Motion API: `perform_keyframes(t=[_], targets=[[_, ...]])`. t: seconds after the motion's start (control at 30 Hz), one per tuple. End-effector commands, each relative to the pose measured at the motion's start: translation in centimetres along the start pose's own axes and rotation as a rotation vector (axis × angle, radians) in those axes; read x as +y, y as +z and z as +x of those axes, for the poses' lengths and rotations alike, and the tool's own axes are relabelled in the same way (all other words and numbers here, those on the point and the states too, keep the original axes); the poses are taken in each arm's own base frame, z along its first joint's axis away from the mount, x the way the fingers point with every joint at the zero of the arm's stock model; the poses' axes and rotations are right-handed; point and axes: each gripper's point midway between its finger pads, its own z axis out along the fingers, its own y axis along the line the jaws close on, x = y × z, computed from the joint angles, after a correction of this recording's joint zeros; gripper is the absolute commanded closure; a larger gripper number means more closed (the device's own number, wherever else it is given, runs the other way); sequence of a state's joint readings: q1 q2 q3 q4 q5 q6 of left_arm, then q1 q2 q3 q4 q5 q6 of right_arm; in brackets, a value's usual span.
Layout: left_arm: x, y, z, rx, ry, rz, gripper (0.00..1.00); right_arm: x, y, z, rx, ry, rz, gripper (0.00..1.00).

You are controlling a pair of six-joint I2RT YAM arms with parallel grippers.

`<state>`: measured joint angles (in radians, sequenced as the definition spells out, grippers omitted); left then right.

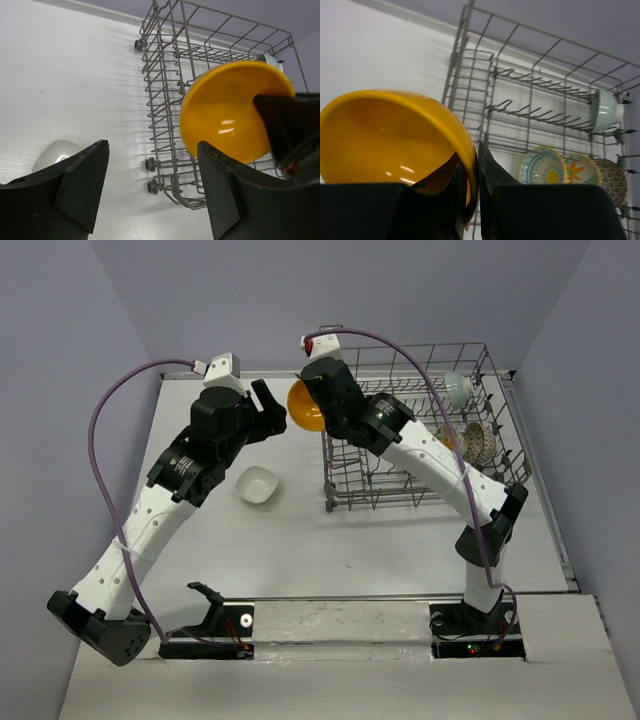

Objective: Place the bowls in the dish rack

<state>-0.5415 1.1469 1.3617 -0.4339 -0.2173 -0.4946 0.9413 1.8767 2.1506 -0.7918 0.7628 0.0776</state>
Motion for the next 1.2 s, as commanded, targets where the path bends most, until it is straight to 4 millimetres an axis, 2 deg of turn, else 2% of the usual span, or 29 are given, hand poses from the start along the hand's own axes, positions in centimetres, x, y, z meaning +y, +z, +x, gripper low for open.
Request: perform_keyframes(t=[0.0,0.07,0.1,0.13,0.2,0.23,0.27,0.3,0.37,0.4,0.47,0.5,0.57,0.6,0.63,0.67,0.7,0.73,1.17], targets=[[-0.3,-2.4,-4.3,-0.162,-0.005,0.025,0.20,-12.6,0.9,-5.6,-0.132,0.138,0.374,0.99],[0.4,-2.3,-4.2,-0.170,0.002,0.003,0.18,-17.2,2.0,-5.5,-0.128,0.167,0.479,0.99],[1.2,-1.8,-3.5,-0.155,0.008,-0.018,0.18,-19.4,2.6,-5.6,-0.134,0.166,0.538,0.99],[1.9,-1.5,-3.3,-0.151,0.007,-0.038,0.18,-23.1,3.4,-4.7,-0.111,0.164,0.630,0.99],[3.0,-0.6,-1.9,-0.120,0.016,-0.048,0.18,-26.0,5.2,-3.4,-0.068,0.109,0.732,0.99],[4.1,-0.2,-1.8,-0.120,0.009,-0.065,0.17,-28.3,6.0,-2.6,-0.043,0.100,0.787,0.99],[4.7,0.1,-1.5,-0.113,0.004,-0.068,0.17,-29.2,6.7,-2.0,-0.017,0.062,0.810,0.99],[5.2,0.8,-0.4,-0.091,0.002,-0.046,0.17,-29.5,8.4,-1.1,0.008,0.041,0.829,0.99],[6.6,1.3,0.2,-0.084,-0.007,-0.048,0.17,-30.7,9.9,-0.1,0.044,0.013,0.869,0.99],[8.1,1.8,0.9,-0.072,-0.018,-0.066,0.17,-31.7,10.9,0.7,0.076,-0.015,0.916,0.99],[10.1,2.1,1.8,-0.062,-0.014,-0.105,0.17,-32.9,11.6,1.4,0.111,-0.057,0.966,0.99],[10.5,2.2,1.9,-0.065,-0.014,-0.110,0.17,-32.9,12.1,1.1,0.088,-0.050,0.979,0.99],[10.9,1.9,1.9,-0.081,-0.012,-0.115,0.17,-33.3,13.1,1.9,0.102,-0.078,1.013,0.99],[11.3,2.0,2.4,-0.079,-0.013,-0.125,0.17,-33.4,13.2,1.9,0.121,-0.129,1.022,0.99],[11.5,1.8,2.0,-0.099,-0.015,-0.124,0.17,-33.5,13.6,2.1,0.131,-0.170,1.043,0.99],[11.8,1.7,2.1,-0.101,-0.017,-0.132,0.17,-33.5,13.8,1.8,0.085,-0.128,1.058,0.99],[12.1,1.7,2.2,-0.097,-0.019,-0.142,0.17,-33.5,13.9,2.2,0.119,-0.185,1.069,0.99],[12.3,1.8,2.2,-0.099,-0.021,-0.145,0.17,-33.6,13.9,1.9,0.090,-0.170,1.086,0.99],[12.5,2.0,2.8,-0.084,-0.046,-0.132,0.17,-32.6,16.0,6.5,0.186,-0.322,1.125,0.99]])
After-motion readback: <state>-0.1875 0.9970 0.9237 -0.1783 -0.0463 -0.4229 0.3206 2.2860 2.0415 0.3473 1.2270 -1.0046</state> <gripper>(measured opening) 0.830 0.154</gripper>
